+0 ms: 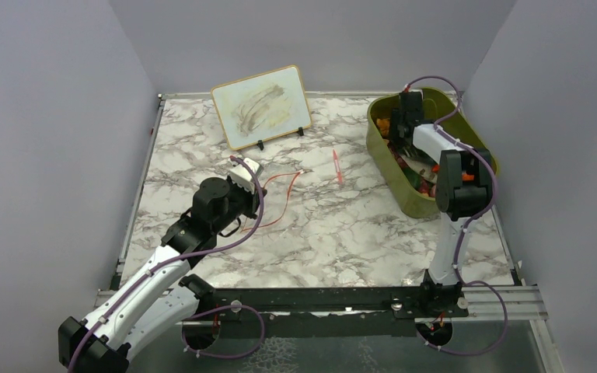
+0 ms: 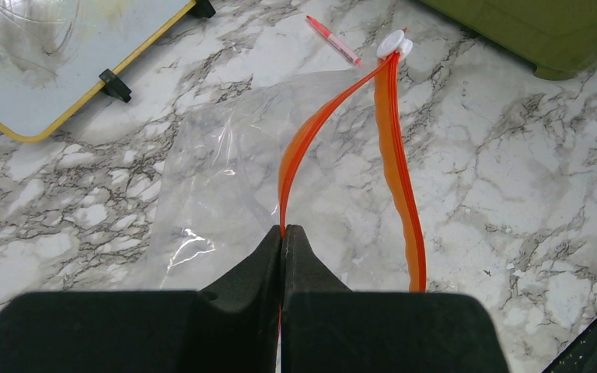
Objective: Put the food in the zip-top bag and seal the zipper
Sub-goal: Pick up the fake vegetable from the bin.
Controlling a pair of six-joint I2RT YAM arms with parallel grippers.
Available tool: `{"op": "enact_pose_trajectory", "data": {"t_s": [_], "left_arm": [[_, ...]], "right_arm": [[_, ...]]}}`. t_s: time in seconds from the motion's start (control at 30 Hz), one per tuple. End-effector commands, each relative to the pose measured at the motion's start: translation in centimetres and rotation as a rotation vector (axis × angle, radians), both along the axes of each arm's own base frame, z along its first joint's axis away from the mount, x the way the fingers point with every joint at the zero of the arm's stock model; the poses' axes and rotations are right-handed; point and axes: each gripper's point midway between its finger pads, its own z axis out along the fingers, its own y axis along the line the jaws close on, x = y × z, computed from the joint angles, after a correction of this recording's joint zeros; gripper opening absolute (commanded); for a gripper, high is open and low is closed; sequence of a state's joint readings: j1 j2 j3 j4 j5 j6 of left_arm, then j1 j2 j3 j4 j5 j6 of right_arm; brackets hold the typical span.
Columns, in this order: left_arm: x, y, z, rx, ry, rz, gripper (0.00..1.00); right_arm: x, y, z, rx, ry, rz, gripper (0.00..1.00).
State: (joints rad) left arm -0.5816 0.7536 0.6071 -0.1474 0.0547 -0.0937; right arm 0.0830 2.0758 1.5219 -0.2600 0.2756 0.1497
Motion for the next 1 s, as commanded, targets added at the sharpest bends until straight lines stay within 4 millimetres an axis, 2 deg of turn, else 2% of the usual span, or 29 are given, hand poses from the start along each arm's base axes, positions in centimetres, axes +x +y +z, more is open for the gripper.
{"op": "enact_pose_trajectory", "data": {"t_s": [0.0,0.23,0.53,0.67,0.77,0.97], "left_arm": [[0.5,0.3,0.6,-0.003,-0.035,0.017,0.00],[0.7,0.4,0.4,0.002,-0.036,0.032,0.00],[0.9,0.6,0.5,-0.006,-0.035,0.051,0.00],[0.9,0.6,0.5,-0.025,-0.039,0.057,0.00],[0.9,0.5,0.5,-0.027,-0.036,0.059,0.00],[1.0,0.7,1.0,-0.042,-0.038,0.076,0.00]], "right_arm": [[0.8,-0.7,1.8,-0.013,-0.055,-0.009,0.43],[-1.3,-1.5,3.8,-0.035,-0.061,-0.040,0.37],[-3.9,-1.1,7.1,0.015,-0.079,-0.048,0.32],[-5.5,-0.1,9.0,0.069,-0.087,-0.021,0.32],[-7.1,0.3,11.6,0.102,-0.132,-0.012,0.31],[-10.1,2.8,14.9,0.222,-0.211,0.096,0.31]]}}
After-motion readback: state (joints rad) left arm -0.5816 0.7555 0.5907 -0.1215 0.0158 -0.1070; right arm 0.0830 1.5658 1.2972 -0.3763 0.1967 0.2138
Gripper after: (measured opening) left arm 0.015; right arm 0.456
